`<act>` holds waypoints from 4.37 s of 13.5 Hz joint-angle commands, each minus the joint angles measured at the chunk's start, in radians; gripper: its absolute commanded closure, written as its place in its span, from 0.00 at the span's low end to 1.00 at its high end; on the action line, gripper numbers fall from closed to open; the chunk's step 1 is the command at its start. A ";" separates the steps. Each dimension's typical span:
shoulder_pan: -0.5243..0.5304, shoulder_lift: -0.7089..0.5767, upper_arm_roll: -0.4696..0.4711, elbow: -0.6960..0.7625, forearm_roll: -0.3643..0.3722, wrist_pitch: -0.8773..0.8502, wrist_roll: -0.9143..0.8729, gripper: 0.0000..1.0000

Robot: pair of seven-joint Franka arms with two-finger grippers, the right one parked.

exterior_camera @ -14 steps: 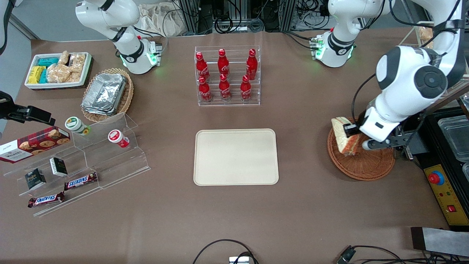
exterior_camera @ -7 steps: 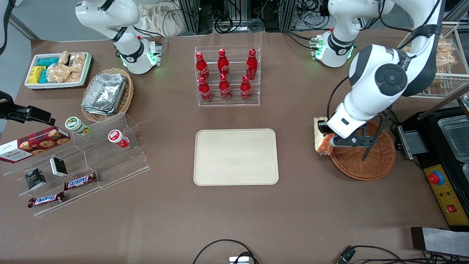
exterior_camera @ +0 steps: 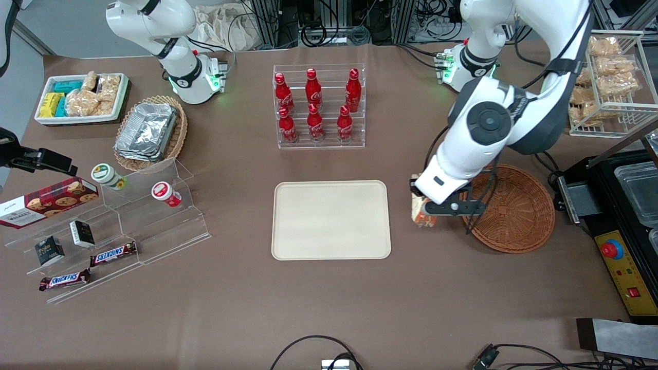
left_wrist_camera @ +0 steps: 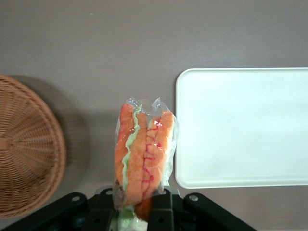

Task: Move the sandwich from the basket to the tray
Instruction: 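Carry the sandwich with the left gripper over the cream tray, then lower the sandwich onto the tray with the left gripper, then open the left gripper and release the sandwich on the tray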

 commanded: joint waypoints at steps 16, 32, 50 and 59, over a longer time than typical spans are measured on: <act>-0.181 0.363 0.003 0.269 0.126 -0.012 -0.199 0.78; -0.241 0.495 0.006 0.281 0.224 0.130 -0.248 0.73; -0.227 0.363 0.040 0.286 0.236 0.009 -0.309 0.18; -0.068 0.242 0.054 0.403 0.206 -0.184 -0.297 0.00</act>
